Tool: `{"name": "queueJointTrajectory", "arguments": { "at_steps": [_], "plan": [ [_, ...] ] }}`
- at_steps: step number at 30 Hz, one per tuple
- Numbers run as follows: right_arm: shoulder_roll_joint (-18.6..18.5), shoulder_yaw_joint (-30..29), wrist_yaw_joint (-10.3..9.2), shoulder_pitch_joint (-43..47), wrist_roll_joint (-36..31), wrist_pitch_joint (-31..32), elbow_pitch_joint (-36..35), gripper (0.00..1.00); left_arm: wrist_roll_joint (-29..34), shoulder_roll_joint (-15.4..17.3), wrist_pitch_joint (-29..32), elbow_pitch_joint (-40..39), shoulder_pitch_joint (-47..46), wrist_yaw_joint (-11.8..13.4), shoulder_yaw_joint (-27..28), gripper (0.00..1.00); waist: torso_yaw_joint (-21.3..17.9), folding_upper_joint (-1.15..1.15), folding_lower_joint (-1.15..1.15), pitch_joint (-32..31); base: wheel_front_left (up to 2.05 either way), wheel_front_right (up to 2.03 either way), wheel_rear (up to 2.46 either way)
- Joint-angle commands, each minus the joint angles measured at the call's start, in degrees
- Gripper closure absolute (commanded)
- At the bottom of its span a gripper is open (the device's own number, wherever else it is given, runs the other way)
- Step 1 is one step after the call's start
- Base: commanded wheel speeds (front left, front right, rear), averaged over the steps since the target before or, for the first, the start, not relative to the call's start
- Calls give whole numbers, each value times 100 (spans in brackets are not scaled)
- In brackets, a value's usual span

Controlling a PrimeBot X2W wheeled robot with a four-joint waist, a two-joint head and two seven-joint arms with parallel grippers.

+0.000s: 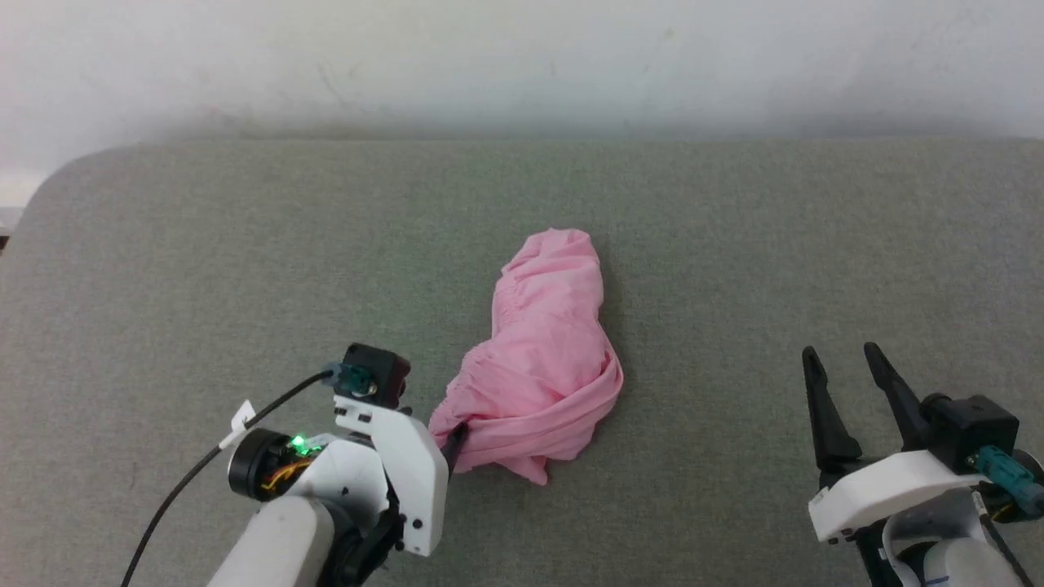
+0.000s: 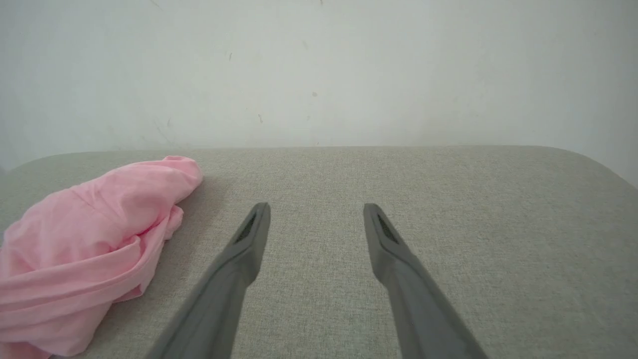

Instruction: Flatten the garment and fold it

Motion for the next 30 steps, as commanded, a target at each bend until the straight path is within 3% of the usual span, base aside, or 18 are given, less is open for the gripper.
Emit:
{"name": "queueJointTrajectory", "arguments": {
  "at_steps": [1, 6, 10, 12, 13, 18, 24, 30],
  "plan": [
    [15, 8, -4, -108, -2, -5, 0, 0, -95, -57, 58, 119, -150, -22, -9, 0, -164, 0, -1, 254, 0, 0, 0],
    [15, -6, -4, -164, -17, -26, 58, 0, -78, 21, 223, 388, -283, -104, -87, 0, -227, 0, -1, 385, 0, 0, 0],
    [15, 2, -4, -207, -16, -69, 111, 0, 133, 117, 166, 643, -365, -28, -140, 0, -258, 0, -1, 452, 0, 0, 0],
    [15, 15, -4, -227, -17, -84, 146, 0, 166, 108, 81, 727, -389, -10, -149, 52, -263, 0, -1, 452, 0, 0, 0],
    [15, 20, -4, -234, -16, -88, 166, 0, 138, 87, 27, 751, -393, -17, -136, 100, -261, 0, -1, 443, 0, 0, 0],
    [15, 43, -4, -223, -8, -94, 291, 0, 179, 73, -601, 575, -458, 33, 15, 100, -214, 0, -1, 271, 0, 0, 0],
    [15, 69, -4, -176, 17, -88, 396, 0, 285, 3, -1238, -221, -543, 83, 60, 100, -178, 0, -1, -9, 0, 0, 0],
    [15, -70, -4, -181, 23, -102, 517, 0, -192, -483, -1231, -890, -850, -239, -219, 100, -329, 0, -1, -192, 0, 0, 0]
  ]
}}
